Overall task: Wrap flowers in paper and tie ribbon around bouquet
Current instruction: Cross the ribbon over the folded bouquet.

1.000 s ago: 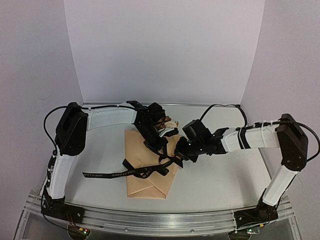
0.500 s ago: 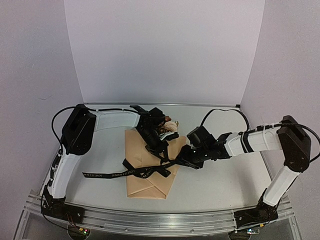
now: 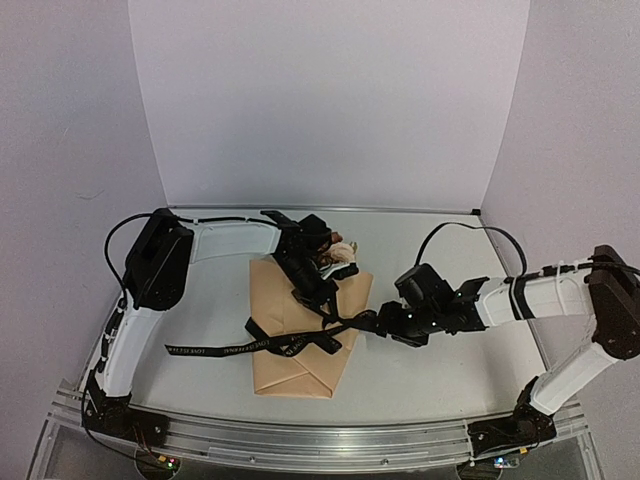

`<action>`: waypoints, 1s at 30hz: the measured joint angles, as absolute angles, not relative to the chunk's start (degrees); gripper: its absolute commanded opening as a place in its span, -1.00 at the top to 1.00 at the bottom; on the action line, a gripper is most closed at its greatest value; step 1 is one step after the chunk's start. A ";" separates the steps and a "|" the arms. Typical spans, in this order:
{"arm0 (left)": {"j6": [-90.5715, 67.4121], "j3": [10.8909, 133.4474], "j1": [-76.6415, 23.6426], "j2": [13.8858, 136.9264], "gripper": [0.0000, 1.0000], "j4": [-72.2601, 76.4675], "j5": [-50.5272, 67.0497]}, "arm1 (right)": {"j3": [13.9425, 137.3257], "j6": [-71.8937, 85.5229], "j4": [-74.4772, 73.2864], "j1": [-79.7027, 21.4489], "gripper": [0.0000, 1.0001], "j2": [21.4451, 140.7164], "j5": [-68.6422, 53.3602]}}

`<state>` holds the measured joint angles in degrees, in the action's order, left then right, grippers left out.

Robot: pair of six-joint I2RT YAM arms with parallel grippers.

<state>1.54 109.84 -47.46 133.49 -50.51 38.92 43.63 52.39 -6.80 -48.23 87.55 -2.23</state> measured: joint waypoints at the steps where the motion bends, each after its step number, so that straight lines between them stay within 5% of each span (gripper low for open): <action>1: 1.54 109.93 -47.46 133.49 0.99 -50.54 38.92 | 42.81 51.62 -6.13 -48.23 -0.08 87.63 -2.26; 9: 1.54 110.63 -47.46 133.56 1.00 -50.53 38.92 | 41.28 46.46 4.39 -48.14 0.00 92.06 -3.52; 19: 1.54 110.63 -47.46 133.58 0.93 -50.52 38.89 | 41.30 44.92 8.78 -48.13 0.81 94.51 -3.29; 22: 1.32 110.63 -47.43 133.58 0.75 -50.51 38.84 | 41.61 45.19 7.40 -48.14 1.00 94.49 -2.25; 27: -1.22 109.97 -47.13 133.26 -0.10 -48.22 38.65 | 44.87 46.48 -1.50 -48.14 1.00 94.30 -0.11; 30: -3.75 106.38 -46.46 130.81 -0.34 -44.50 38.25 | 45.65 47.36 -6.60 -48.14 1.00 92.67 0.71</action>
